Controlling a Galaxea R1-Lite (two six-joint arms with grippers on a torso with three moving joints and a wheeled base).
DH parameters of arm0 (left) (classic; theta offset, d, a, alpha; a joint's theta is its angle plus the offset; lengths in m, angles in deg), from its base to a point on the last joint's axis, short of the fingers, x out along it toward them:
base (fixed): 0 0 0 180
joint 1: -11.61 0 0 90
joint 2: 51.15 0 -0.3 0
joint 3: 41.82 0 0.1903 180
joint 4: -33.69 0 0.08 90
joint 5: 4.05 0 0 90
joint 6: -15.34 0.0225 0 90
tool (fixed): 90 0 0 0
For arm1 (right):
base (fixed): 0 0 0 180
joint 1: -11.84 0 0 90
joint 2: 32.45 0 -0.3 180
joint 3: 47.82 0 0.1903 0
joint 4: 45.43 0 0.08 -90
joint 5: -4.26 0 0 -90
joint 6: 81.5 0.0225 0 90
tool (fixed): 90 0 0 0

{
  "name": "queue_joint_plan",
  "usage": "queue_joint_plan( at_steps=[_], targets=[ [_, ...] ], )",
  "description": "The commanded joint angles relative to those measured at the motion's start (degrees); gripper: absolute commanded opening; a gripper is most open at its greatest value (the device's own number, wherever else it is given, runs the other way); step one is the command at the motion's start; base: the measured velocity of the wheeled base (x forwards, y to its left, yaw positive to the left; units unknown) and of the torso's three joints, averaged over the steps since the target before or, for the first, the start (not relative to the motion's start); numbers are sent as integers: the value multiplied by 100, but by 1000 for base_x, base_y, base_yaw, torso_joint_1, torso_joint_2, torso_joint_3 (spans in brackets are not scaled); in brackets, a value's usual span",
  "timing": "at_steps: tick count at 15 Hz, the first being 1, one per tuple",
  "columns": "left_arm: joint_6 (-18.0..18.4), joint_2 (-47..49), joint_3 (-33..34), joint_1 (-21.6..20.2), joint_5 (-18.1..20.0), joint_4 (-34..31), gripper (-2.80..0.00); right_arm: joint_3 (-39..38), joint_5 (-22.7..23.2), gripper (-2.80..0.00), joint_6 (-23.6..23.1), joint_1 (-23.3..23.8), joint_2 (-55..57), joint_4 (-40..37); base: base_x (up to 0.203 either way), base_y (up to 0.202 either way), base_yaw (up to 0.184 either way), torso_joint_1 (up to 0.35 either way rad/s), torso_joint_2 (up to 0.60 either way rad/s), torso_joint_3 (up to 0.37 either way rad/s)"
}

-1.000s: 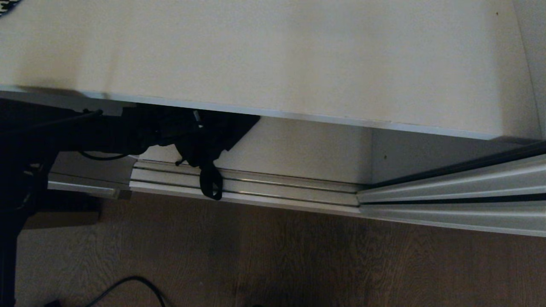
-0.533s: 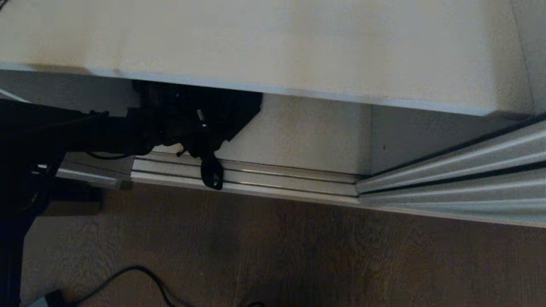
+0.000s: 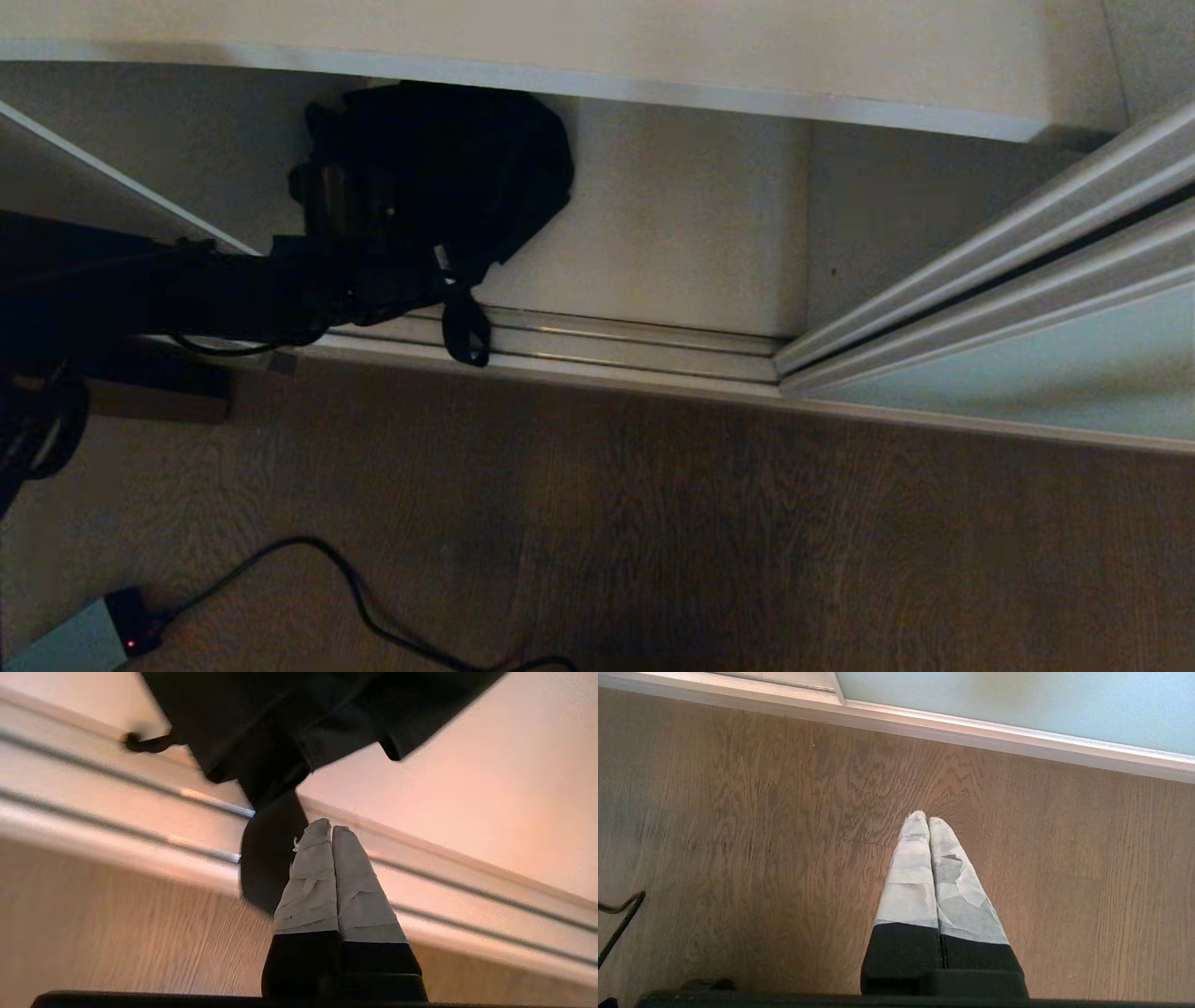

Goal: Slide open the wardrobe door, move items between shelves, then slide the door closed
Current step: Place the basket on the lower shelf, then close the door

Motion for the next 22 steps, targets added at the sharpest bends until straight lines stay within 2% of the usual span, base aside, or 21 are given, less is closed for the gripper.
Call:
queue_joint_plan(
  at_steps=[1, 7, 8, 10, 11, 12, 15, 16, 19, 22],
  targets=[
    [4, -1005, 703, 33, -9, -14, -280, -9, 5, -280, 2, 0, -11, 4, 0, 0, 0, 0, 0, 0],
    [-23, -2910, 3313, 254, -4, -1118, -280, -9, 5, -280, 2, 0, -11, -3, 0, 0, 0, 0, 0, 0],
    [-24, -3300, 3613, 302, -22, -1219, -280, -9, 5, -280, 2, 0, -11, 4, 0, 0, 0, 0, 0, 0],
    [49, -4116, 3722, 325, -110, -1311, -280, -1, 5, -280, 2, 0, -11, 4, 0, 0, 0, 0, 0, 0],
    [244, -4536, 3665, 277, -177, -1338, -280, -6, 5, -280, 2, 0, -11, 4, 0, 0, 0, 0, 0, 0],
    [592, -4996, 3620, 152, -223, -1352, -280, -9, 5, -280, 2, 0, -11, 4, 0, 0, 0, 0, 0, 0],
    [1957, -6358, 3706, -263, -245, -1383, -280, -7, 5, -280, 2, 0, -11, 4, 0, 0, 0, 0, 0, 0],
    [2288, -6834, 3859, -326, -251, -1386, -280, 0, 5, -280, 2, 0, -11, -1, 0, 0, 0, 0, 0, 0],
    [2708, -8311, 4607, -589, -17, -1529, -280, -8, 5, -280, 2, 0, -11, 4, 0, 0, 0, 0, 0, 0],
    [2677, -9643, 5679, -1074, 648, -2149, -280, -8, 5, -280, 2, 0, -11, 4, 0, 0, 0, 0, 0, 0]
  ],
)
